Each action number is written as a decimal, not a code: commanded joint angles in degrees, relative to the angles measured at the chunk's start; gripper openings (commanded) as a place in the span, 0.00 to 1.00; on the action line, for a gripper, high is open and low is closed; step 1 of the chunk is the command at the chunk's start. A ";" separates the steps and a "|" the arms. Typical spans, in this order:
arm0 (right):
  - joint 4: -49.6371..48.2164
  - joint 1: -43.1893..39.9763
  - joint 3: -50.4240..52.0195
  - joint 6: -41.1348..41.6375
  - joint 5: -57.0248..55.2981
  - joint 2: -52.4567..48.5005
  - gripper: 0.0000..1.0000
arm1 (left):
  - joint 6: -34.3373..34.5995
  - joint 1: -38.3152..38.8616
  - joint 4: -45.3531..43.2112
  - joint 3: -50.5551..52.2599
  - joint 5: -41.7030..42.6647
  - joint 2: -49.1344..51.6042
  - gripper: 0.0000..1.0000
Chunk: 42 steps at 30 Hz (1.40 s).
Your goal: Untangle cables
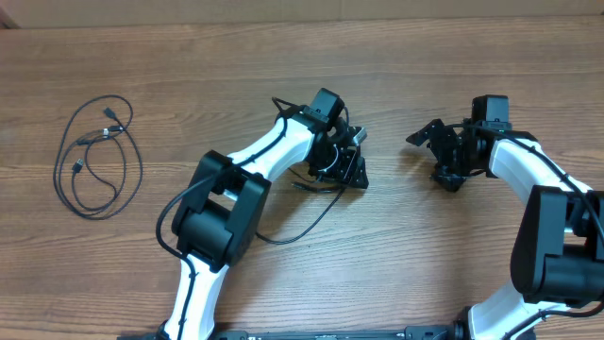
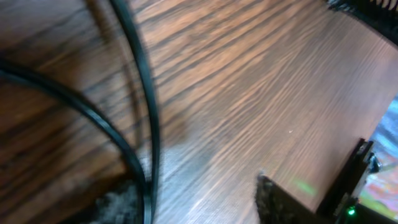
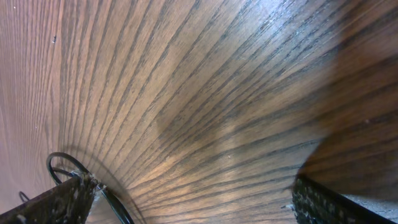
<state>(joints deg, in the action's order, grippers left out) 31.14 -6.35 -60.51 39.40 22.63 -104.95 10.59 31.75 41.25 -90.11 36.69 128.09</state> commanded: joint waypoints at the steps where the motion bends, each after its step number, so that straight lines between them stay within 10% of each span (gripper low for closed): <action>1: 0.17 0.07 2.40 -0.37 -3.30 -3.45 1.00 | 1.90 0.04 0.20 3.76 -17.31 6.60 0.65; 30: 0.17 0.07 2.40 -0.37 -3.30 -3.45 1.00 | 1.88 0.26 2.23 3.76 -17.62 6.60 0.49; 34: 0.17 0.07 2.38 -0.37 -3.30 -3.45 1.00 | 1.86 0.22 2.64 3.76 -17.70 6.60 0.32; 42: 0.15 0.07 2.38 -0.39 -3.30 -3.45 1.00 | 1.88 -2.36 3.54 3.76 -17.97 6.60 0.37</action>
<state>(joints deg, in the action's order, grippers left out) 31.11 -6.33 -60.51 39.44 22.59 -104.95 12.34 32.08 42.81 -90.48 31.70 127.98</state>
